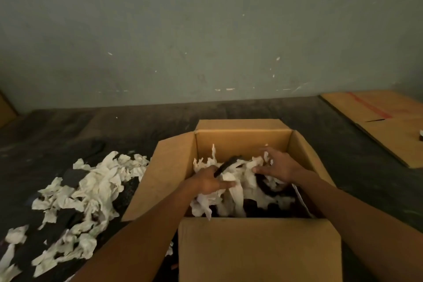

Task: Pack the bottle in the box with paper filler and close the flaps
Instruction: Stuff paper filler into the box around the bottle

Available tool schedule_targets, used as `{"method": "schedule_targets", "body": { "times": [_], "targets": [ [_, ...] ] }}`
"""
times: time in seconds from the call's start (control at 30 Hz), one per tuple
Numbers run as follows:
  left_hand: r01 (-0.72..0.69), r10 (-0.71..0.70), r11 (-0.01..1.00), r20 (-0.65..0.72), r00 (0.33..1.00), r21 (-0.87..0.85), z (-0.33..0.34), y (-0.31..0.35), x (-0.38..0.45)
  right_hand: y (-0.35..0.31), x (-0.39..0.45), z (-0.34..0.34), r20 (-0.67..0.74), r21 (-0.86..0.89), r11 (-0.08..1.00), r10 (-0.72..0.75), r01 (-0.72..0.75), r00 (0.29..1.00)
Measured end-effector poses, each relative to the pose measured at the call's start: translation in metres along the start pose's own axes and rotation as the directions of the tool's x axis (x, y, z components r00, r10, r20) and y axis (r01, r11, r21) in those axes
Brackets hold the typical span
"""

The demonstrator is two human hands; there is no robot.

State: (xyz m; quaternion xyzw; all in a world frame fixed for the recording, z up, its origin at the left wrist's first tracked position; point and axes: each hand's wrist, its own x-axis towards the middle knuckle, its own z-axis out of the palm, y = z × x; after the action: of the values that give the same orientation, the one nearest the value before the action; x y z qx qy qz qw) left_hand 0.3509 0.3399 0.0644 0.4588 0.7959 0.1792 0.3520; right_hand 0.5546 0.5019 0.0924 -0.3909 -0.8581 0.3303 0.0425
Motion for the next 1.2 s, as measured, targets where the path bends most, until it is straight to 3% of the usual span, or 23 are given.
{"method": "schedule_targets", "body": {
  "times": [0.13, 0.33, 0.5, 0.6, 0.7, 0.8, 0.97, 1.07, 1.2],
  "targets": [
    [0.004, -0.007, 0.996, -0.039, 0.999, -0.094, 0.009, 0.002, 0.006, 0.001, 0.007, 0.011, 0.018, -0.090, 0.993, 0.079, -0.077, 0.997],
    [0.123, -0.123, 0.992, 0.026, 0.992, 0.027, 0.020, 0.003, 0.009, 0.010, 0.020, 0.050, 0.346, -0.379, 0.918, 0.022, 0.118, 0.938],
    [0.200, -0.199, 0.979, 0.016, 0.980, -0.047, 0.019, 0.009, 0.011, 0.007, 0.018, 0.057, 0.388, -0.285, 0.945, -0.041, 0.163, 0.921],
    [0.218, -0.216, 0.976, -0.105, 0.971, 0.006, 0.019, 0.009, 0.015, 0.010, 0.024, 0.052, 0.435, -0.314, 0.928, -0.047, 0.201, 0.899],
    [0.200, -0.184, 0.978, -0.210, 0.960, 0.057, 0.022, 0.013, 0.013, 0.013, 0.025, 0.046, 0.448, -0.329, 0.928, -0.013, 0.178, 0.894],
    [0.176, -0.155, 0.983, -0.252, 0.955, 0.060, 0.024, 0.013, 0.016, 0.013, 0.029, 0.040, 0.463, -0.236, 0.961, -0.017, 0.142, 0.886],
    [0.177, -0.147, 0.977, -0.224, 0.963, 0.120, 0.026, 0.016, 0.019, 0.008, 0.042, 0.038, 0.244, -0.147, 0.985, -0.050, 0.088, 0.968],
    [0.126, -0.084, 0.970, -0.201, 0.976, 0.205, 0.024, 0.013, 0.023, 0.006, 0.049, 0.047, 0.245, -0.167, 0.985, 0.011, 0.031, 0.969],
    [0.054, -0.030, 0.994, -0.246, 0.969, 0.092, 0.024, 0.013, 0.022, 0.004, 0.057, 0.063, 0.244, -0.102, 0.995, 0.039, -0.014, 0.969]
  ]
}}
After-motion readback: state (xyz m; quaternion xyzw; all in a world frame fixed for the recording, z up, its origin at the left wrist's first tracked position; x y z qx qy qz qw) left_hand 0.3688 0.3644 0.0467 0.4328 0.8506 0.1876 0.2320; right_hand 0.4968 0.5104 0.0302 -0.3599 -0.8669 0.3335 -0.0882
